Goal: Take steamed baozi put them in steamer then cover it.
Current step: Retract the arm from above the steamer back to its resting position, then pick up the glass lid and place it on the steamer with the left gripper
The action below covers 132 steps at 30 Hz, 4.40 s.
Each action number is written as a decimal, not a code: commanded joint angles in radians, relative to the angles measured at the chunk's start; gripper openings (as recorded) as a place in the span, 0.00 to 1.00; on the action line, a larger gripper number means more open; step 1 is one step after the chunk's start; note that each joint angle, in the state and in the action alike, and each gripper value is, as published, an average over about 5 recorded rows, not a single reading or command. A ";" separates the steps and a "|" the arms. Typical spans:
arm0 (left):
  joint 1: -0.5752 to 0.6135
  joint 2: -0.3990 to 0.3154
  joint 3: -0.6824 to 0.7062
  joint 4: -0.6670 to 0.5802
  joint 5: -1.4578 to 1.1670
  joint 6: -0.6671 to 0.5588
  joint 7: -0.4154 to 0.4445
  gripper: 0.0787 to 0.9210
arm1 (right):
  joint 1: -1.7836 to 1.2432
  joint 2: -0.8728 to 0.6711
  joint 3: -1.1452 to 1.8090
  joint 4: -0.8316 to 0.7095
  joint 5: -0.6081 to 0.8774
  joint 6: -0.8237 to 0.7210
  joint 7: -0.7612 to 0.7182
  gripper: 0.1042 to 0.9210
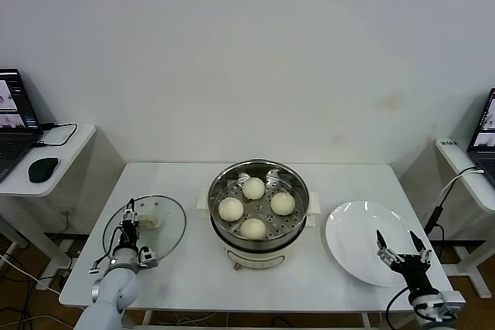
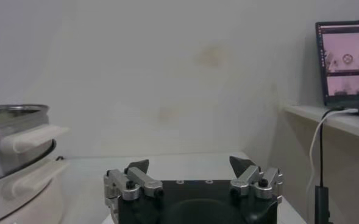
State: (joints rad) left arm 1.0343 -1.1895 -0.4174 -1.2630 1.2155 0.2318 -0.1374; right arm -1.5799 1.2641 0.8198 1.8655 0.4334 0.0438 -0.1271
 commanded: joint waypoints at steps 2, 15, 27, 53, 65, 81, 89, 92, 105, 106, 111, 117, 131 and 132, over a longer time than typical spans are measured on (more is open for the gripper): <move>0.008 -0.001 -0.001 0.011 0.003 -0.005 -0.001 0.55 | -0.001 -0.002 0.002 0.000 -0.001 0.004 0.000 0.88; 0.062 0.013 -0.043 -0.070 0.010 -0.021 -0.003 0.12 | 0.016 -0.003 0.014 -0.003 0.052 -0.016 0.011 0.88; 0.262 -0.014 -0.158 -0.448 -0.044 0.032 0.070 0.07 | 0.052 0.021 -0.001 0.006 0.060 -0.018 0.014 0.88; 0.255 -0.198 0.052 -0.949 0.309 0.320 0.390 0.07 | 0.073 0.057 -0.011 0.012 -0.042 -0.062 0.024 0.88; 0.093 -0.329 0.302 -0.776 0.397 0.308 0.455 0.07 | 0.062 0.091 0.031 0.019 -0.087 -0.069 0.030 0.88; -0.032 -0.414 0.473 -0.603 0.413 0.332 0.475 0.07 | 0.083 0.127 0.040 -0.003 -0.110 -0.055 0.027 0.88; -0.062 -0.419 0.509 -0.561 0.411 0.342 0.478 0.07 | 0.090 0.139 0.036 -0.015 -0.125 -0.052 0.026 0.88; -0.058 -0.419 0.508 -0.549 0.421 0.343 0.475 0.07 | 0.095 0.142 0.034 -0.016 -0.128 -0.053 0.026 0.88; -0.042 -0.418 0.485 -0.525 0.422 0.339 0.458 0.07 | 0.104 0.148 0.030 -0.028 -0.140 -0.047 0.023 0.88; -0.043 -0.418 0.486 -0.522 0.422 0.339 0.457 0.07 | 0.105 0.148 0.029 -0.028 -0.140 -0.047 0.023 0.88; -0.052 -0.419 0.480 -0.496 0.423 0.338 0.449 0.07 | 0.105 0.148 0.028 -0.031 -0.143 -0.045 0.022 0.88; -0.052 -0.419 0.467 -0.472 0.432 0.332 0.438 0.07 | 0.105 0.147 0.029 -0.036 -0.147 -0.040 0.021 0.88; -0.044 -0.418 0.462 -0.464 0.443 0.324 0.442 0.07 | 0.103 0.147 0.028 -0.044 -0.152 -0.034 0.021 0.88; -0.044 -0.418 0.462 -0.465 0.443 0.324 0.442 0.07 | 0.103 0.148 0.028 -0.044 -0.152 -0.034 0.020 0.88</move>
State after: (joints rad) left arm 0.9902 -1.6070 0.0460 -1.7339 1.6572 0.5570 0.3049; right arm -1.4769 1.4115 0.8473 1.8232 0.2831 0.0086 -0.1063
